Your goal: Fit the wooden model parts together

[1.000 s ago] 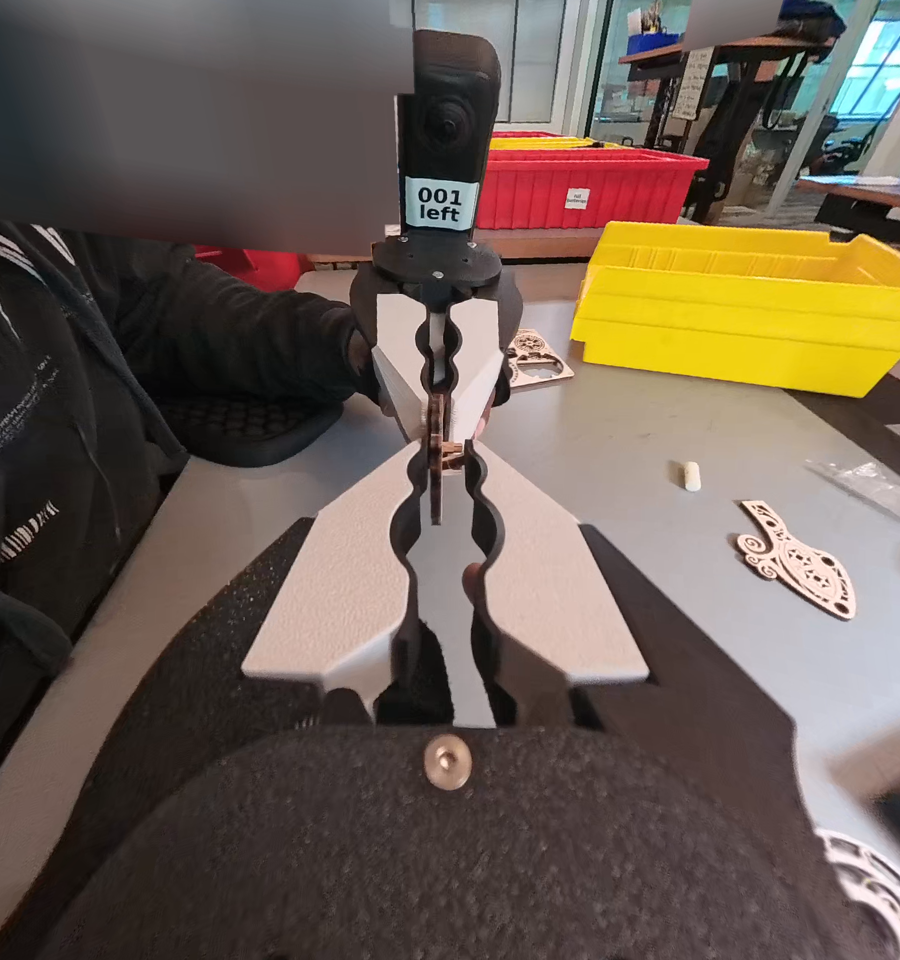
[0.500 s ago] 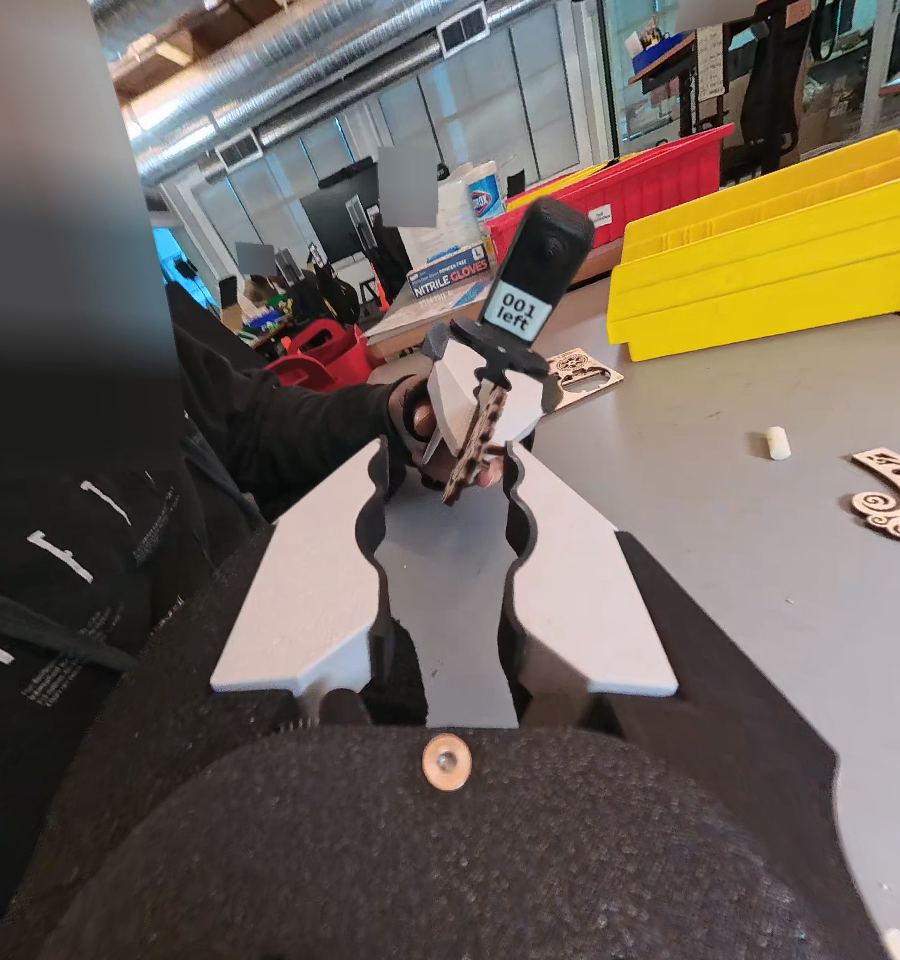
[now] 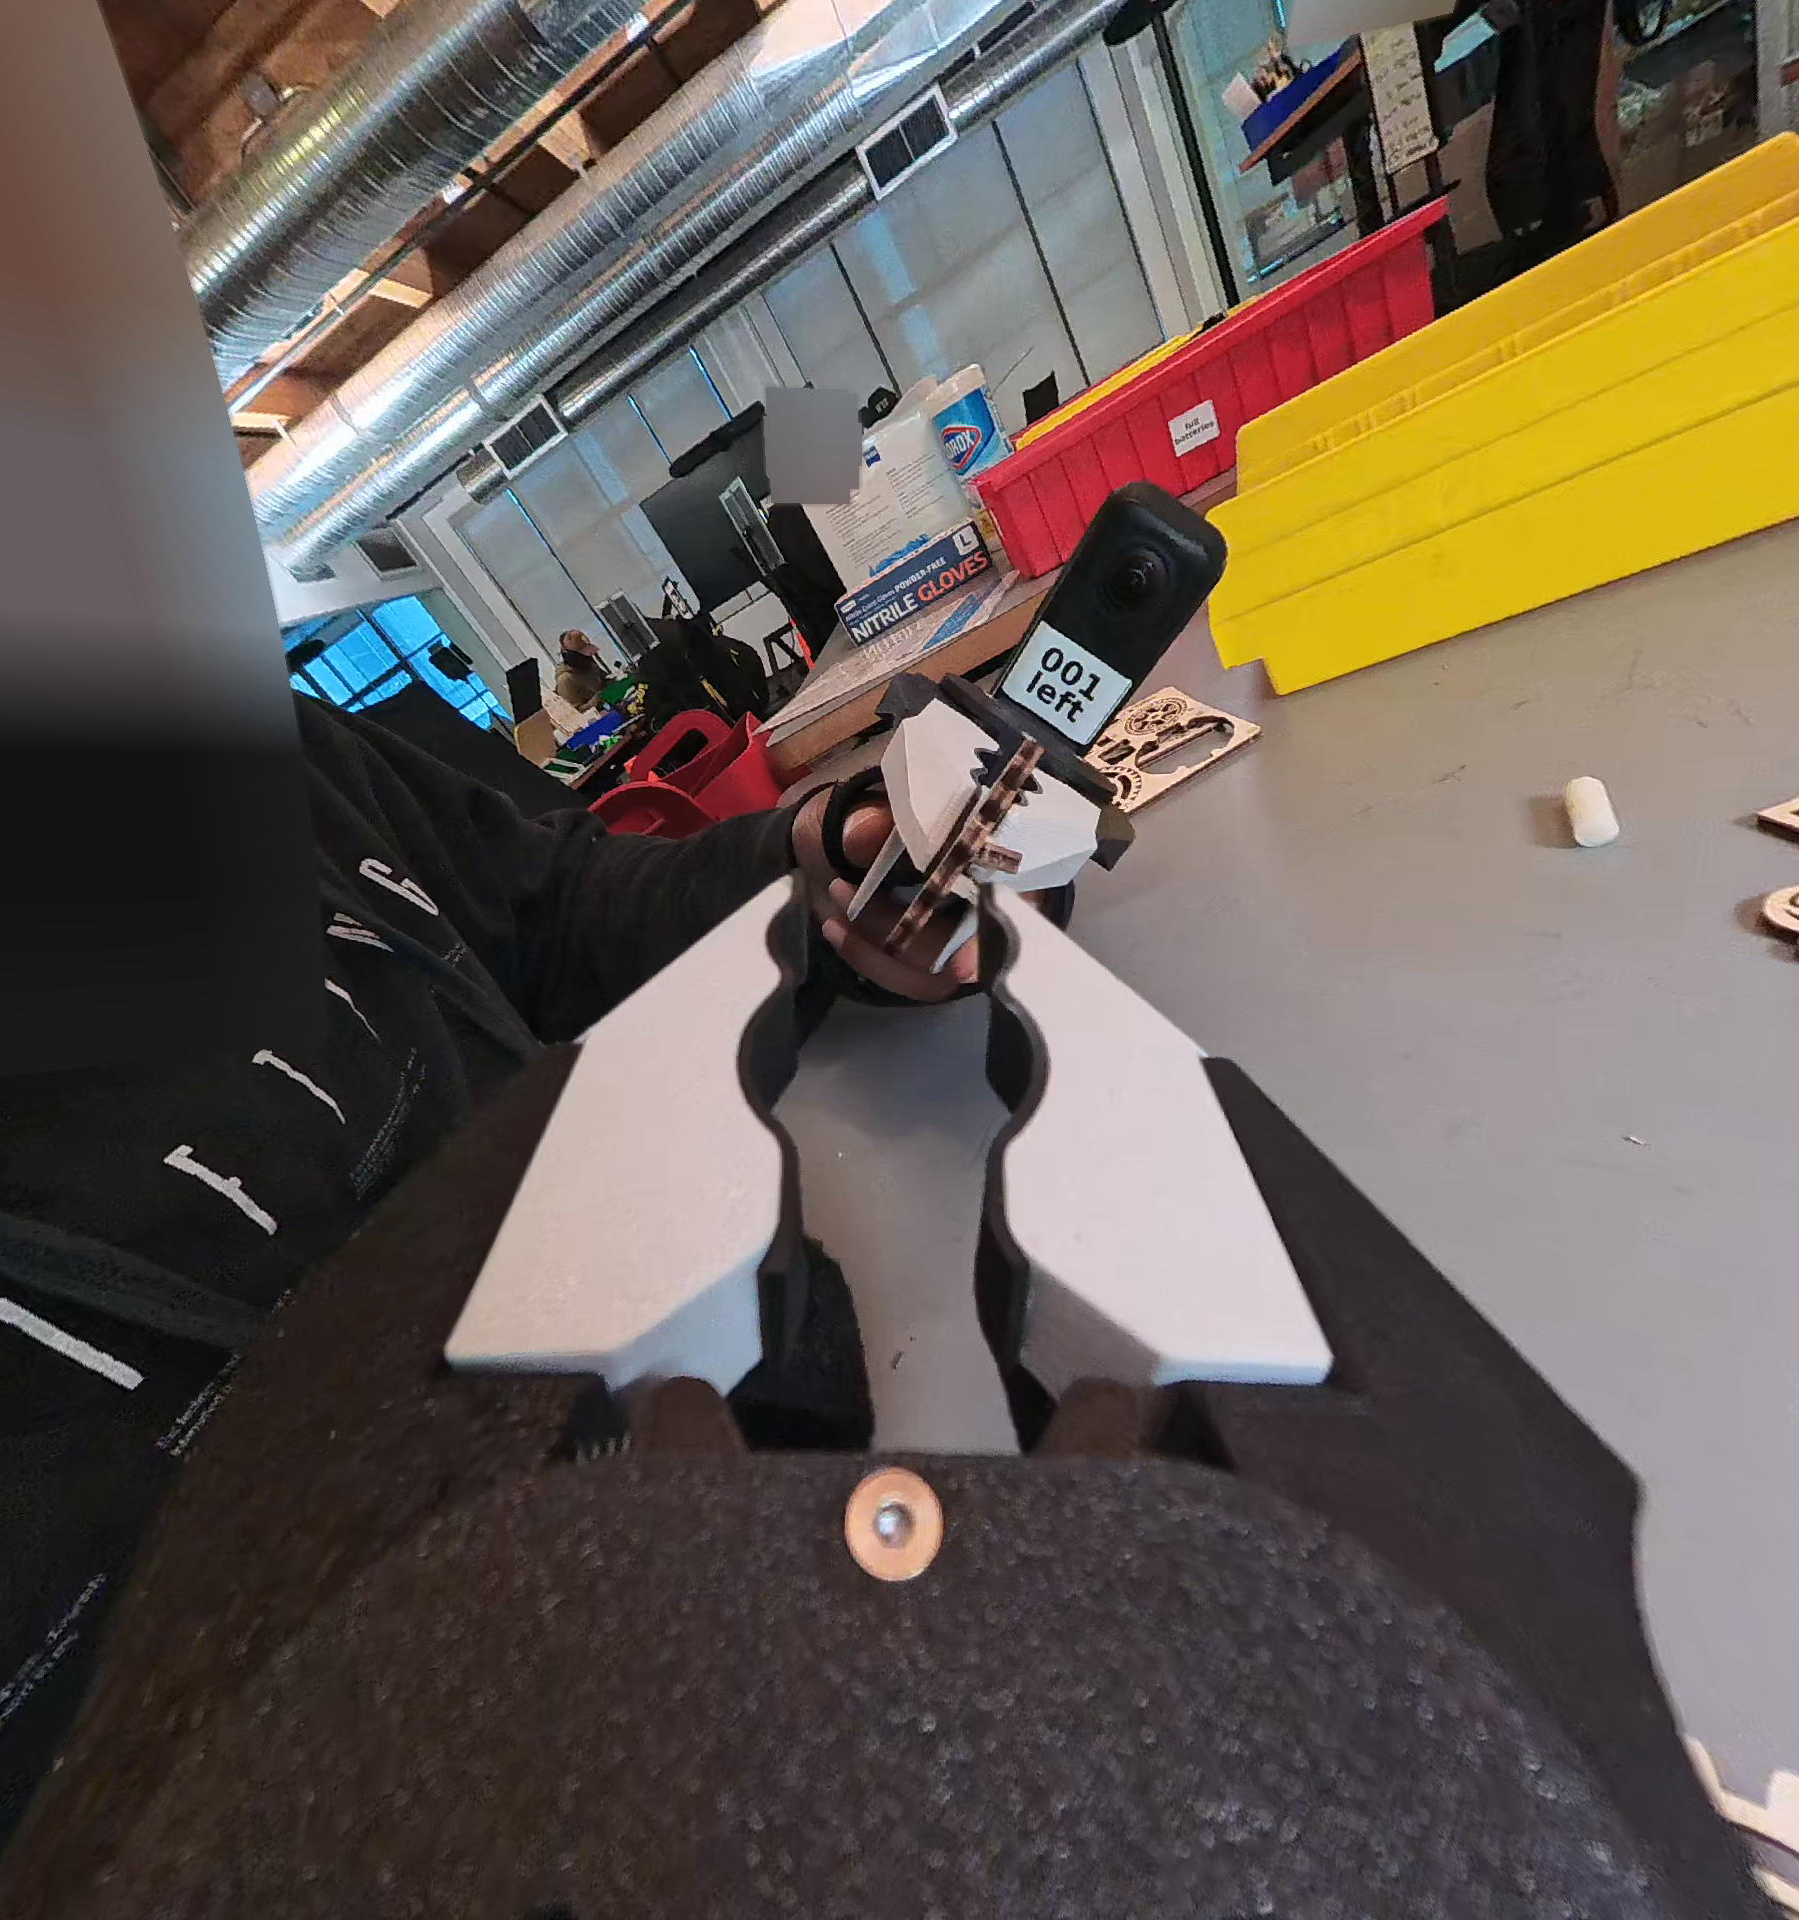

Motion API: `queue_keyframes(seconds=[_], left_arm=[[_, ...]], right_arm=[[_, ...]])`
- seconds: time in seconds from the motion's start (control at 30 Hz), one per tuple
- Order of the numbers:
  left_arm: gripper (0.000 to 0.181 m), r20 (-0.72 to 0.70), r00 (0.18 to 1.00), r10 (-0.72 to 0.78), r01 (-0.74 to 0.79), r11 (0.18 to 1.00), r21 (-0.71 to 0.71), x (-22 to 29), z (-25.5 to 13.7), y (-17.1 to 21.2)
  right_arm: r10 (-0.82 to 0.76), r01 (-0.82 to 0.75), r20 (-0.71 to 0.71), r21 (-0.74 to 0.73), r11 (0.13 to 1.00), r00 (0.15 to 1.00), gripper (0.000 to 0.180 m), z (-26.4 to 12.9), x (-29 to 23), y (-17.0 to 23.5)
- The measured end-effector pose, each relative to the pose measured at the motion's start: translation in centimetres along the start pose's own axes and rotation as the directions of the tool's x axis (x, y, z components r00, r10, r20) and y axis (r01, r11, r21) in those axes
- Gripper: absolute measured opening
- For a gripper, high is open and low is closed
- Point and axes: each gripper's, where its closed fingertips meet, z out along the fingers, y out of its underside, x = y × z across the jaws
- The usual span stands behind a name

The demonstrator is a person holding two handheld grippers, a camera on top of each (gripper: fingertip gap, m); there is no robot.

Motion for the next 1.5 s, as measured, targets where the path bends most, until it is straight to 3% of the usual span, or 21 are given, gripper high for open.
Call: queue_keyframes(seconds=[0.03,0.23,0.33,0.4,0.47,0.57,0.63,0.73,0.93,1.07,1.27,1.37,1.5], left_arm=[[0.001,0.007,1.000,0.003,-0.003,1.000,0.000,-0.1,0.0,0.0],[0.002,0.108,0.982,0.155,-0.148,0.986,-0.073,-1.1,0.0,0.4],[0.019,0.219,0.920,0.324,-0.285,0.939,-0.192,-2.7,-0.7,0.8],[0.032,0.278,0.866,0.415,-0.346,0.900,-0.266,-3.7,-1.7,0.8],[0.037,0.324,0.800,0.505,-0.384,0.846,-0.369,-4.9,-2.5,1.3],[0.039,0.345,0.743,0.574,-0.368,0.781,-0.505,-6.7,-2.9,3.0],[0.041,0.333,0.727,0.600,-0.352,0.743,-0.570,-7.5,-2.7,4.2],[0.046,0.299,0.692,0.657,-0.363,0.675,-0.642,-8.1,-2.4,5.2],[0.036,0.222,0.663,0.715,-0.355,0.561,-0.748,-8.2,-2.3,7.3],[0.028,0.153,0.748,0.645,-0.325,0.558,-0.764,-6.8,-2.5,9.3],[0.040,0.211,0.686,0.696,-0.369,0.583,-0.724,-7.6,-2.1,7.2],[0.049,0.189,0.624,0.759,-0.409,0.522,-0.748,-8.6,-1.5,6.8],[0.061,0.150,0.572,0.806,-0.429,0.450,-0.783,-9.3,-0.8,7.0]], right_arm=[[0.006,-0.006,-0.007,-0.004,1.000,1.000,0.025,0.0,0.2,0.1],[-0.040,0.035,-0.090,-0.058,0.998,0.995,0.004,-0.2,1.5,0.9],[-0.287,0.255,-0.197,-0.173,0.951,0.937,0.000,-0.5,2.6,1.6],[-0.594,0.482,-0.244,-0.393,0.783,0.766,0.001,-1.2,4.0,3.0],[-0.825,0.613,-0.158,-0.596,0.518,0.542,0.001,-1.7,5.2,5.1],[-0.949,0.659,0.056,-0.732,0.173,0.311,0.003,-1.7,6.2,8.3],[-0.953,0.689,0.148,-0.720,0.079,0.264,0.006,-1.4,5.8,9.3],[-0.933,0.700,0.188,-0.709,0.087,0.307,0.009,-1.4,5.1,10.0],[-0.859,0.629,0.124,-0.734,0.257,0.496,0.018,-2.5,5.0,10.0],[-0.821,0.525,-0.007,-0.766,0.371,0.570,0.011,-4.2,6.0,8.5],[-0.705,0.457,-0.055,-0.726,0.515,0.707,0.008,-5.0,4.1,7.5],[-0.675,0.434,-0.042,-0.736,0.519,0.736,0.007,-3.8,3.8,8.6],[-0.691,0.442,0.017,-0.780,0.443,0.722,0.007,-2.8,4.5,10.0]])
